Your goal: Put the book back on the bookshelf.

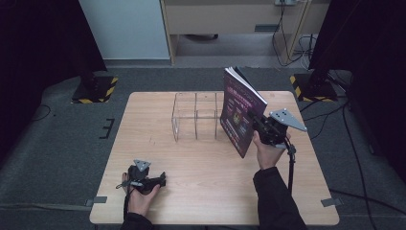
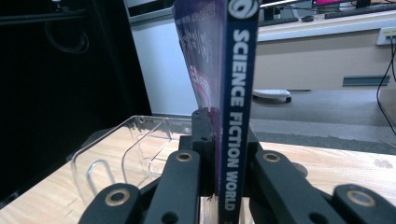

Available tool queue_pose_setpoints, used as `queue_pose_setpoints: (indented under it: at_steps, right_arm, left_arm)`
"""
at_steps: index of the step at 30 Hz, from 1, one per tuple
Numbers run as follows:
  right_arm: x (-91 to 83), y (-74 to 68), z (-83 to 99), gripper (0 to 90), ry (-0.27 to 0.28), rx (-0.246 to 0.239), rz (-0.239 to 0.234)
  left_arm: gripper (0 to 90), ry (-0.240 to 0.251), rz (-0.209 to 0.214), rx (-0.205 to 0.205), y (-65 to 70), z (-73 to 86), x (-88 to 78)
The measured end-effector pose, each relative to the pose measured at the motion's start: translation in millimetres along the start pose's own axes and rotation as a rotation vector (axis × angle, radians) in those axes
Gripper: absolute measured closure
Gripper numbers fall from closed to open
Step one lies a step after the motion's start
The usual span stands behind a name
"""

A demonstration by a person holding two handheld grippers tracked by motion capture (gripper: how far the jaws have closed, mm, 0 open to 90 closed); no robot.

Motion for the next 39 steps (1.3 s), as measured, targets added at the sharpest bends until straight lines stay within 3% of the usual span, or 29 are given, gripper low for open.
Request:
queue_pose_setpoints:
  at_steps: [24,39]
  right_arm:
    - [49.5,2.6,19.6,84.4,0.025,0.004,0.090]
    - [55.9,-3.1,37.4,84.3,0.026,-0.034,0.128]
  left_arm:
    - [0.0,0.000,0.000,0.000,-0.1,0.0,0.0]
    - [0.0,0.001,-0.001,0.000,-0.1,0.0,0.0]
Point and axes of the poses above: each handheld gripper's, and its own axes: x roughly forward along the jaws, z roughly out of its underside, y roughly to its right, the point moved 4 cm from there along x, roughly forward along the jaws, and after that the axes turned 3 degrees about -x, right-handed, at the moved point
